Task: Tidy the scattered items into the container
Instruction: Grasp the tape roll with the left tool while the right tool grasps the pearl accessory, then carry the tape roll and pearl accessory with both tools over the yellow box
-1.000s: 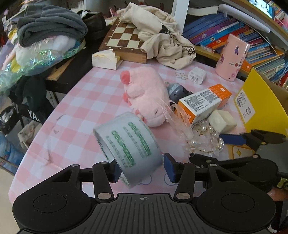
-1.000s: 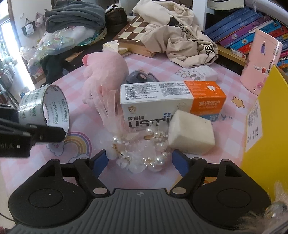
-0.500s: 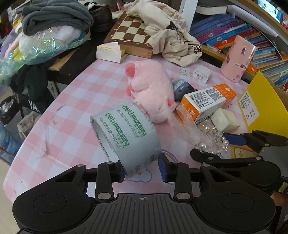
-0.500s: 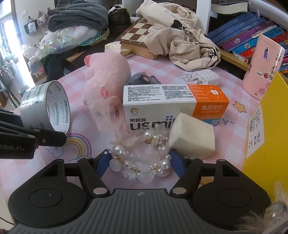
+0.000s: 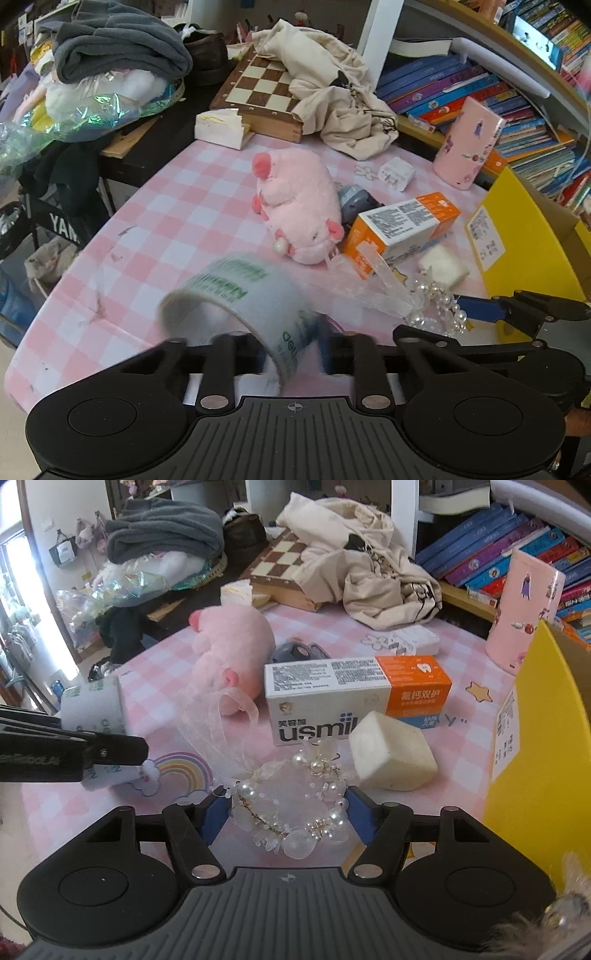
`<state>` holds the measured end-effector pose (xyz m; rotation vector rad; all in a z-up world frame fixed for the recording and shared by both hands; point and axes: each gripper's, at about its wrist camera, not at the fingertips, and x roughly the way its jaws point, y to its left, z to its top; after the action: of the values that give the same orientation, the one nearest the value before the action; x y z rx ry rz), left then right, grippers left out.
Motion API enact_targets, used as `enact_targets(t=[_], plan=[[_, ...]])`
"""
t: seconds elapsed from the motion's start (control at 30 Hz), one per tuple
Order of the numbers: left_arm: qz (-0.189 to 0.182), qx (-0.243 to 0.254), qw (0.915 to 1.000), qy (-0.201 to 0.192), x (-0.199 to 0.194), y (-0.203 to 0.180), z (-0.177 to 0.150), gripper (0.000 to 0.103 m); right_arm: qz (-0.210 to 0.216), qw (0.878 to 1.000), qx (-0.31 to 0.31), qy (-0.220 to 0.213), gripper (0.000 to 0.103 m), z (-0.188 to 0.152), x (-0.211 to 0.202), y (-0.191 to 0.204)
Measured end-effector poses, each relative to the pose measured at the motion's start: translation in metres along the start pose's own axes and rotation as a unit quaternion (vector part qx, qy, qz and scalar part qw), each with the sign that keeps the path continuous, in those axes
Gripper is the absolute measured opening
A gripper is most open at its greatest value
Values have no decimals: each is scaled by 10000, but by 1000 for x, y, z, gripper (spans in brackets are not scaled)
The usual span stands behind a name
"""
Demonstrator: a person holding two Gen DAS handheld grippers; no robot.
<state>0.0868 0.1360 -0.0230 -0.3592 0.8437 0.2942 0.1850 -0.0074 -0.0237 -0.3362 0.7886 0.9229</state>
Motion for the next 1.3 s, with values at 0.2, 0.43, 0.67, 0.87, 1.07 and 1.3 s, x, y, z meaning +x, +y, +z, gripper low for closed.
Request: enact_targets(t=[0.2, 0.43, 0.67, 0.87, 1.07, 1.3], plan=[[-174, -49, 9998, -35, -8, 5, -8, 7, -200, 9996, -70, -166, 65, -5, -15, 9], [-400, 38, 9989, -246, -26, 4, -18, 7, -433, 9987, -11, -276, 65, -17, -37, 15], [-527, 112, 9979, -360, -42, 3, -27, 7, -620, 9976, 52, -294, 65, -28, -52, 21], [-639, 187, 9968, -437, -52, 2, -34, 7, -688, 9970, 15, -347, 65, -34, -63, 29], [-750, 301, 9954, -521, -62, -2, -38, 7, -771, 9960, -49, -440, 65, -40, -76, 37], [-868, 435, 9934, -609, -73, -6, -43, 7, -891, 9949, 51, -469, 65, -51, -91, 42]])
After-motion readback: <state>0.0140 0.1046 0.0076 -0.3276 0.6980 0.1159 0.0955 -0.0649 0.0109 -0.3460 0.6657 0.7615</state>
